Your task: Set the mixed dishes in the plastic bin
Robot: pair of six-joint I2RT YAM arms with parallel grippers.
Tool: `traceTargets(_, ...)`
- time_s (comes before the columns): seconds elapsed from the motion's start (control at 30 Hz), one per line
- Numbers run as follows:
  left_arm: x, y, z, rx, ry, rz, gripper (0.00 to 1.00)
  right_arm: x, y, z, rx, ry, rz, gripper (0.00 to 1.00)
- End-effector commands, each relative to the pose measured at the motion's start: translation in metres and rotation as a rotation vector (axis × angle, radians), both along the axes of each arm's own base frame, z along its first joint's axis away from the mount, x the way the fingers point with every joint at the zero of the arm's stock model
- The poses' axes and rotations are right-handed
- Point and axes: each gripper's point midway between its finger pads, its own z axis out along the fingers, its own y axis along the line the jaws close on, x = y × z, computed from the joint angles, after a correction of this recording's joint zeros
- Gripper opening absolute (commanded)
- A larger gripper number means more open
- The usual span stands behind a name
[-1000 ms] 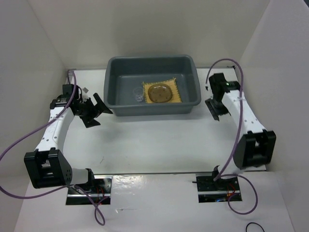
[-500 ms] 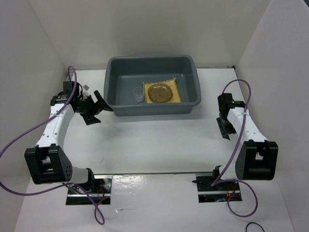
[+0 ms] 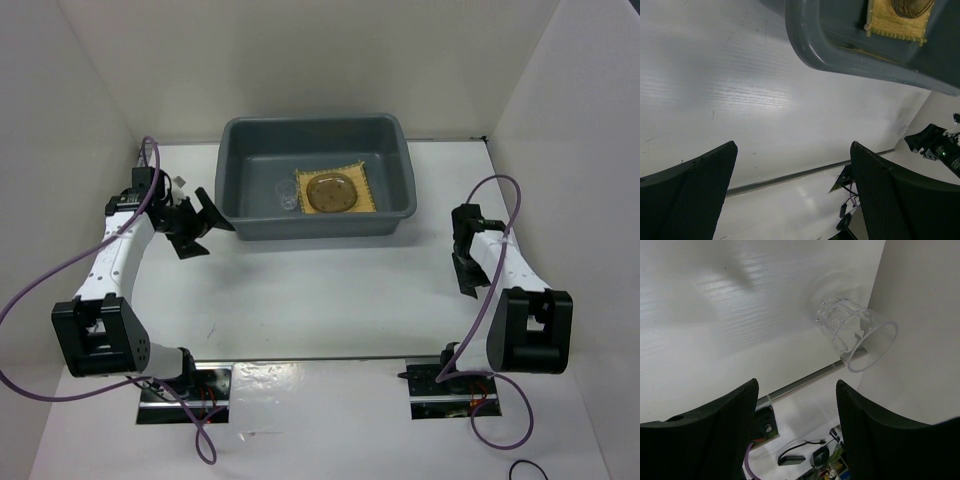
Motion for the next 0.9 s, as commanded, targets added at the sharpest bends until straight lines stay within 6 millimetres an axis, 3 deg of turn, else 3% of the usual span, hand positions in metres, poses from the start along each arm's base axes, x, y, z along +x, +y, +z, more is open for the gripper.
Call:
traceTargets(0.0,0.006,-0.005,0.014,-0.017,-0.046,-0.042,1.00,0.017,-0.010,0.013,-0.058,-0.095,-0.018,0.69)
traceTargets(0.17,0.007,-0.005,0.015,-0.010,-0.069,-0.070,1.00,0.020,-0.020,0.015,-0.045,-0.108,-0.052,0.69)
traceTargets(0.33,0.001,-0.008,0.002,-0.025,-0.060,-0.087,1.00,0.003,-0.042,0.003,0.027,-0.059,-0.136,0.67)
traceTargets(0.5,0.000,-0.012,-0.006,-0.049,-0.058,-0.109,1.00,0.002,-0.042,-0.004,0.056,-0.032,-0.129,0.64)
traceTargets(0.73,0.007,-0.011,-0.001,-0.039,-0.079,-0.124,1.00,-0.011,-0.078,-0.010,0.034,0.009,-0.203,0.64)
traceTargets(0.87,0.003,-0.012,-0.010,-0.049,-0.061,-0.109,1.00,-0.010,-0.095,-0.015,0.039,0.045,-0.211,0.59)
